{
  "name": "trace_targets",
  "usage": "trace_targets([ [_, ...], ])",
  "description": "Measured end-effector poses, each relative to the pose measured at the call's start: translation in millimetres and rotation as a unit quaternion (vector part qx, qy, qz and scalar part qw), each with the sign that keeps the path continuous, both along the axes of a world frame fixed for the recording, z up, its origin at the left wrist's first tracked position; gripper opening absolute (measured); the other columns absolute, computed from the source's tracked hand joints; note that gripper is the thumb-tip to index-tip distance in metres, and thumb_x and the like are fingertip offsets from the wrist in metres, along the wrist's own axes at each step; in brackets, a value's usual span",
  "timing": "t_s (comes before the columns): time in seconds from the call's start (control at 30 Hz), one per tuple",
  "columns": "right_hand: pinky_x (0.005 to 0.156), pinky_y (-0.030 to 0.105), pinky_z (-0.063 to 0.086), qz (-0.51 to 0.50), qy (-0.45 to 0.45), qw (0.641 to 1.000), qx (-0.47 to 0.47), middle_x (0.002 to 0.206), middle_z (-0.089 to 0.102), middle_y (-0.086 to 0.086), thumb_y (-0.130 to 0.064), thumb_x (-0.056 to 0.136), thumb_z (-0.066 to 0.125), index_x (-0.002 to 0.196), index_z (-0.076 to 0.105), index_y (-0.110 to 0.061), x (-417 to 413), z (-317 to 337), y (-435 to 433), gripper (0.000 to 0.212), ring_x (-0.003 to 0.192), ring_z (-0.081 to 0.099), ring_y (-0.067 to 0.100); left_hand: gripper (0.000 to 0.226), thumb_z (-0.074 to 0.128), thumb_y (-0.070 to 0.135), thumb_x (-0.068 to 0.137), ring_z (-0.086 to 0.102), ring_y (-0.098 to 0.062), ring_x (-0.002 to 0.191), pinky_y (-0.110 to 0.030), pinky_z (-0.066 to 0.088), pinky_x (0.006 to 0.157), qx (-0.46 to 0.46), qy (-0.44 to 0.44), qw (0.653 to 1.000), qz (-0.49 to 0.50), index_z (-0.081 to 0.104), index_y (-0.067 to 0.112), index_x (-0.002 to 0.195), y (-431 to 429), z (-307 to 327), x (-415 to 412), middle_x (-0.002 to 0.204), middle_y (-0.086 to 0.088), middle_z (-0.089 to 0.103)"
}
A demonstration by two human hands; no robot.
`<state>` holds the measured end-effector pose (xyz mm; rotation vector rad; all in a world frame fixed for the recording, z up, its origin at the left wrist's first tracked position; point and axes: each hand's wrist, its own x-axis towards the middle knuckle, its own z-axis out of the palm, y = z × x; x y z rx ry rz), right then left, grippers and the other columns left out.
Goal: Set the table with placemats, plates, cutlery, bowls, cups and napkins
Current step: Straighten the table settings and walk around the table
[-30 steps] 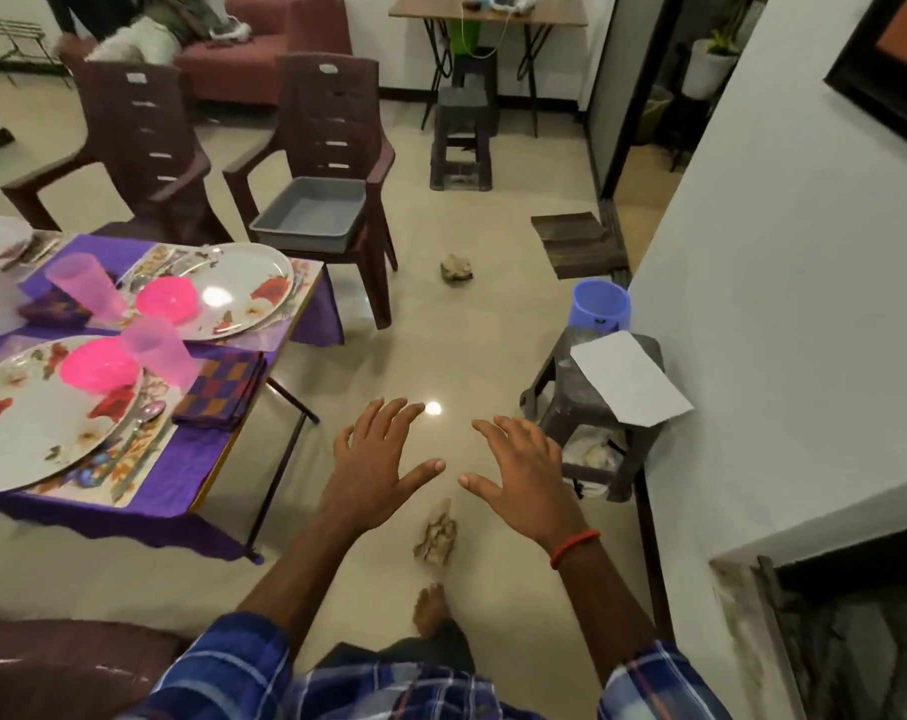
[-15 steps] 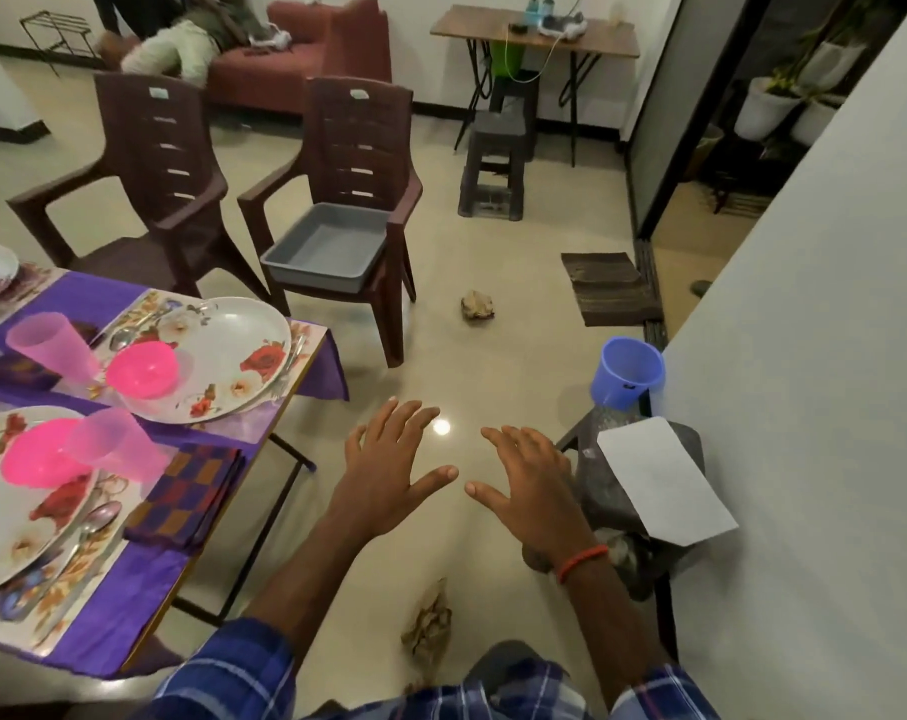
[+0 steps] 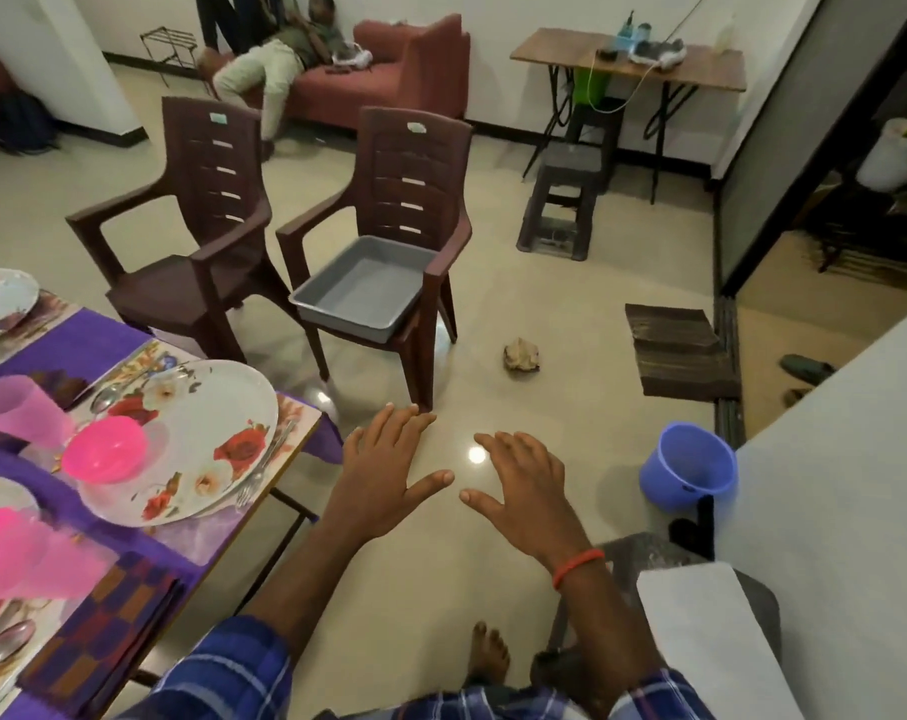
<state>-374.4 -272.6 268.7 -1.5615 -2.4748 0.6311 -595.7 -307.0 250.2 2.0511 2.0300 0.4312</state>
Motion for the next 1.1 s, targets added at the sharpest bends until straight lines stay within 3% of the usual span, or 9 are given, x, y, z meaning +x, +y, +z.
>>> trace_targets([
  [0.13, 0.119, 0.041, 0.015, 0.043, 0.014, 0.999, -0.017, 0.162, 0.027, -0.004, -0.064, 0.094, 0.051, 0.154, 0.027, -0.037, -4.2, 1.2, 61.2, 0.070, 0.151, 0.013, 0.019, 0.080, 0.036, 0.083, 0.090, 0.004, -0.018, 0.157, -0.057, 0.015, 0.124, 0.004, -0.030, 0.999, 0.031, 0.022, 0.040, 0.156, 55.5, 10.6, 8.7, 0.168, 0.009, 0.018],
  [0.57, 0.117, 0.038, 0.017, 0.118, 0.031, 0.992, -0.005, 0.158, 0.032, -0.007, -0.062, 0.093, 0.054, 0.153, 0.029, -0.037, -37.6, 2.6, 196.9, 0.070, 0.149, 0.017, 0.017, 0.083, 0.036, 0.085, 0.087, 0.006, -0.019, 0.157, -0.059, 0.015, 0.121, -0.005, -0.014, 0.992, 0.125, 0.021, 0.042, 0.156, 160.3, 1.1, -23.4, 0.168, 0.008, 0.018],
  [1.1, 0.116, 0.038, 0.017, 0.269, 0.039, 0.962, 0.001, 0.156, 0.033, -0.010, -0.062, 0.090, 0.059, 0.152, 0.031, -0.037, -178.4, 3.5, 379.8, 0.072, 0.149, 0.015, 0.015, 0.093, 0.018, 0.091, 0.081, 0.005, -0.018, 0.157, -0.060, 0.017, 0.122, 0.002, -0.042, 0.966, 0.256, 0.024, 0.037, 0.157, 292.3, 2.5, -124.3, 0.167, 0.008, 0.021],
])
